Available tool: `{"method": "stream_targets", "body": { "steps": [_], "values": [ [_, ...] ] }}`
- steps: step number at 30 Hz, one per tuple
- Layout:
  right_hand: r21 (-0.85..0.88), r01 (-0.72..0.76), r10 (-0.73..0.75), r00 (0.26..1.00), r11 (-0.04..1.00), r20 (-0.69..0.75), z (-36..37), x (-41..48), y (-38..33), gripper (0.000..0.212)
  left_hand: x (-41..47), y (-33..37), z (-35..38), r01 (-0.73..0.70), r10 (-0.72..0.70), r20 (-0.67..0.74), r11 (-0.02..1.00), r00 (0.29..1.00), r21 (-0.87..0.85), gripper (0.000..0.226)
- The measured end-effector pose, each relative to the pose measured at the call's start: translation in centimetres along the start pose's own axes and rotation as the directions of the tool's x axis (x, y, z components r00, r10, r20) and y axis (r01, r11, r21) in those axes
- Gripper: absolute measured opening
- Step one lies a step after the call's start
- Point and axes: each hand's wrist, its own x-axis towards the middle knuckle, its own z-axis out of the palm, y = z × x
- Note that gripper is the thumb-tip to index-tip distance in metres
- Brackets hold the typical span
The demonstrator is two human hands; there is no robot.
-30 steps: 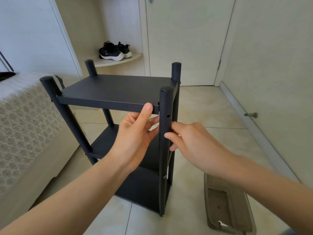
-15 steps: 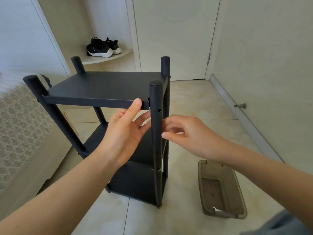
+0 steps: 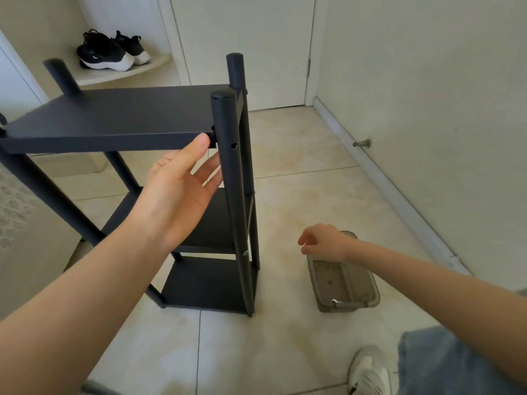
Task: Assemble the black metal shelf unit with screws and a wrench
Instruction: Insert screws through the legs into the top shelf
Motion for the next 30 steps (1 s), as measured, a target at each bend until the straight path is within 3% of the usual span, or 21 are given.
{"method": "stream_targets", "body": {
  "steps": [5,7,11,18,24,30],
  "values": [
    [-0.047,-0.235,0.237,0.970,0.971,0.051,7.1,1.2,4.8,0.031,-0.1,-0.1,0.5,-0.011,0.012,-0.013,0.999,1.000,0.033,0.016],
    [-0.059,-0.279,0.283,0.956,0.958,0.073,9.4,1.3,6.4,0.028,-0.3,-0.3,0.9,-0.009,0.012,-0.031,0.997,0.999,0.077,0.012],
    [-0.080,-0.326,0.332,0.939,0.942,0.085,12.2,1.4,8.3,0.041,-0.4,-0.7,1.3,-0.003,0.009,-0.042,0.991,0.999,0.134,0.012],
    [-0.081,-0.289,0.296,0.951,0.954,0.092,14.2,1.3,9.1,0.020,-0.3,-0.7,0.7,-0.023,0.023,0.005,0.982,1.000,0.188,0.013],
    [-0.027,-0.261,0.260,0.937,0.965,0.235,14.7,0.9,7.4,0.049,-0.1,-0.6,0.5,-0.025,0.023,0.013,0.983,1.000,0.182,0.011],
    [-0.008,-0.182,0.175,0.931,0.983,0.321,16.6,0.1,5.8,0.048,-0.2,-0.3,0.6,-0.017,0.015,0.012,0.983,1.000,0.183,0.016]
  ]
}}
